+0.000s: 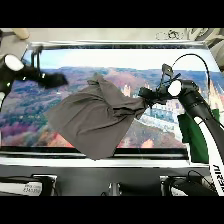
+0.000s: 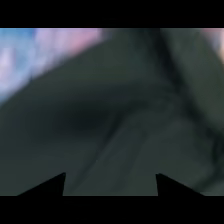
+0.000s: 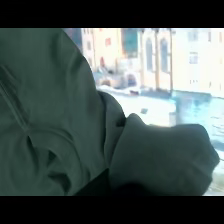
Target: Fold the shirts.
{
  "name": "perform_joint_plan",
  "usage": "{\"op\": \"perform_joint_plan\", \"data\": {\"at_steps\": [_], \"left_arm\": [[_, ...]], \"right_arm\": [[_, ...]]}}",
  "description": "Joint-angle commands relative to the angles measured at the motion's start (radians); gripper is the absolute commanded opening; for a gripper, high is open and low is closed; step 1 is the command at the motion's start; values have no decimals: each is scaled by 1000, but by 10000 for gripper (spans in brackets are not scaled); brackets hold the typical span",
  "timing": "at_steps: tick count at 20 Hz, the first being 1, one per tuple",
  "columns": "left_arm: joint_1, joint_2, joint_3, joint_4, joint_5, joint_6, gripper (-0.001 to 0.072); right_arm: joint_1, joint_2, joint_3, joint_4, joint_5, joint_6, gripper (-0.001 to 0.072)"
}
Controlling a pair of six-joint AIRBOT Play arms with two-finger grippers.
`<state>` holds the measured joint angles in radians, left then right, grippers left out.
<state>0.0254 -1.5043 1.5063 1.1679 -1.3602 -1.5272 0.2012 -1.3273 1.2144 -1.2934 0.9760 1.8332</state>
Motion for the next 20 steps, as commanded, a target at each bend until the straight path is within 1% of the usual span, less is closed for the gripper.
{"op": "perform_joint_plan", "data": {"at_steps": [1, 3, 5, 6, 7, 9, 11, 13, 14, 15, 17, 18, 19, 20], "left_arm": [[26, 232, -473, 10, -129, -97, 655], [23, 388, -776, -138, 28, -129, 655], [23, 481, -980, -246, 166, -143, 655], [23, 499, -1043, -288, 212, -143, 655], [23, 502, -1091, -327, 256, -142, 655], [10, 496, -1127, -357, 326, -142, 655], [-33, 482, -1126, -378, 390, -142, 655], [-92, 454, -1126, -441, 493, -142, 654], [-121, 434, -1126, -478, 542, -142, 607], [-151, 411, -1125, -506, 591, -142, 588], [-182, 385, -1106, -515, 649, -134, 234], [-183, 393, -1075, -515, 654, -83, 129], [-183, 418, -1023, -514, 640, 32, 28], [-182, 465, -944, -513, 618, 161, 26]], "right_arm": [[1, 6, 0, -26, 105, -85, 29], [1, 6, 0, -27, 127, -119, 29], [1, 6, 0, -27, 129, -126, 29], [1, 6, 0, -26, 129, -126, 29], [1, 6, 0, -26, 129, -125, 29], [1, 6, 0, -26, 134, -126, 29], [1, 6, 0, -27, 142, -126, 29], [1, 6, 0, -26, 144, -126, 29], [1, 6, 0, -26, 143, -126, 29], [1, 8, 0, -26, 143, -126, 29], [1, 23, 2, -27, 140, -126, 29], [1, 40, 6, -29, 122, -126, 29], [1, 64, 14, -35, 105, -126, 29], [1, 100, 37, -57, 84, -124, 29]]}}
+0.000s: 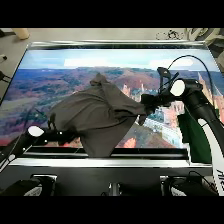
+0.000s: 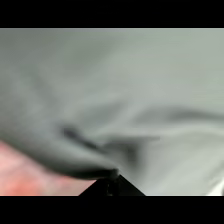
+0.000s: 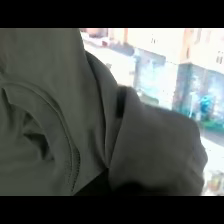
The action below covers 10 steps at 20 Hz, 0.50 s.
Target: Fold the shirts.
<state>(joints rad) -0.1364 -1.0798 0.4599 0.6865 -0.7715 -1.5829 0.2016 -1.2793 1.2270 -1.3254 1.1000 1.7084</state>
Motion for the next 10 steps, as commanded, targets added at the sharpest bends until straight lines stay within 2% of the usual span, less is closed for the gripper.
{"op": "perform_joint_plan", "data": {"at_steps": [1, 2, 3, 4, 5, 6, 7, 8, 9, 10], "left_arm": [[-21, 102, 195, -27, 12, 330, 25], [-21, 182, 314, 0, 4, 411, 25], [-21, 254, 443, 56, 11, 435, 25], [-17, 325, 593, 149, 32, 410, 25], [-5, 379, 735, 250, 56, 349, 25], [17, 423, 881, 373, 74, 238, 25], [46, 453, 999, 480, 72, 101, 25], [77, 475, 1093, 554, 56, -45, 25], [99, 487, 1149, 575, 13, -122, 25], [109, 495, 1181, 555, -69, -154, 25]], "right_arm": [[0, 91, 65, -54, -60, 10, 28], [0, 137, 131, -94, -84, 16, 28], [0, 184, 209, -140, -114, 15, 29], [0, 237, 309, -198, -149, 15, 29], [0, 286, 408, -266, -174, 16, 29], [0, 338, 515, -342, -185, 19, 29], [0, 385, 601, -420, -172, 49, 29], [0, 436, 673, -505, -132, 124, 29], [0, 483, 717, -568, -88, 198, 29], [0, 531, 739, -594, -49, 227, 29]]}}
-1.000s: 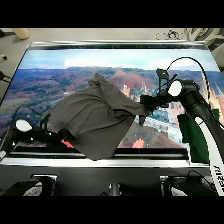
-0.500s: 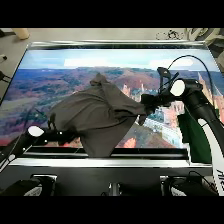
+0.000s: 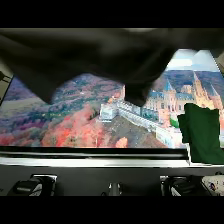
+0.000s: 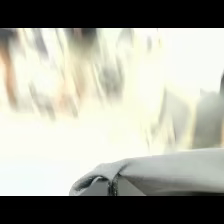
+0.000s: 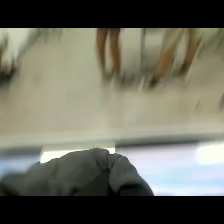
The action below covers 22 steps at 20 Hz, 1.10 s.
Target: Fold the shirts.
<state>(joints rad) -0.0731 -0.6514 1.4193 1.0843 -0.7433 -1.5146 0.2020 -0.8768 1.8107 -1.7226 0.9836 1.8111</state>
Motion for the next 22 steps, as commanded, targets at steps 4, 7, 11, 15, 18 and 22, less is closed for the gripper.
{"op": "perform_joint_plan", "data": {"at_steps": [4, 7, 11, 15, 18, 22], "left_arm": [[45, 68, 189, 45, -332, -155, 26], [45, 58, 90, 67, -376, -146, 26], [45, -37, -206, 76, -378, -126, 26], [47, -298, -467, 74, -212, -116, 28], [47, -529, -466, 27, -53, -116, 29], [47, -764, -398, -144, -35, -114, 137]], "right_arm": [[0, 220, 158, -203, 266, 121, 29], [0, 181, 156, -245, 445, 72, 29], [0, -36, 63, -249, 687, 10, 29], [0, -330, -245, -123, 377, 98, 29], [0, -551, -287, -59, 66, 252, 29], [0, -721, -287, 169, -67, 328, 73]]}}
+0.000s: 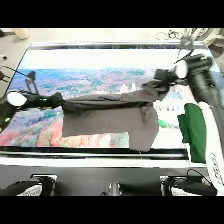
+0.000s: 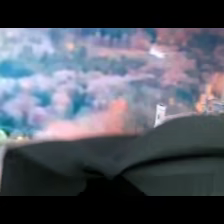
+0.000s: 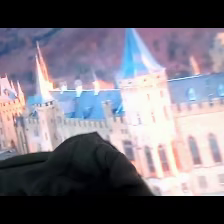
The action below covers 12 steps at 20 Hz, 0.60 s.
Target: Fold the shirts.
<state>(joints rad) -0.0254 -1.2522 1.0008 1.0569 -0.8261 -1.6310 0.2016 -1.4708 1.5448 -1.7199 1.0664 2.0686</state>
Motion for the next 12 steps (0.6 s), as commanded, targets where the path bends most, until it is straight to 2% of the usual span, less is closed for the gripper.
{"op": "perform_joint_plan", "data": {"at_steps": [1, 2, 3, 4, 7, 9, 10, 12], "left_arm": [[1, -190, 52, -123, 26, 15, 379], [11, -200, 92, -122, -17, 47, 587], [38, -199, 143, -121, -81, 105, 633], [75, -195, 203, -108, -168, 148, 632], [223, -183, 362, 45, -484, 146, 606], [294, -175, 341, 105, -612, 97, 606], [311, -172, 299, 108, -642, 98, 606], [306, -167, 164, 106, -628, 106, 605]], "right_arm": [[0, -142, -21, 214, -161, 66, 234], [0, -139, -21, 227, -161, 42, 457], [-3, -122, -11, 210, -139, -13, 630], [-17, -100, 6, 202, -90, -76, 698], [-154, -15, 38, 243, 99, -303, 676], [-281, -5, 35, 320, 265, -392, 653], [-333, -8, 19, 359, 319, -415, 603], [-402, -12, -40, 411, 371, -455, 603]]}}
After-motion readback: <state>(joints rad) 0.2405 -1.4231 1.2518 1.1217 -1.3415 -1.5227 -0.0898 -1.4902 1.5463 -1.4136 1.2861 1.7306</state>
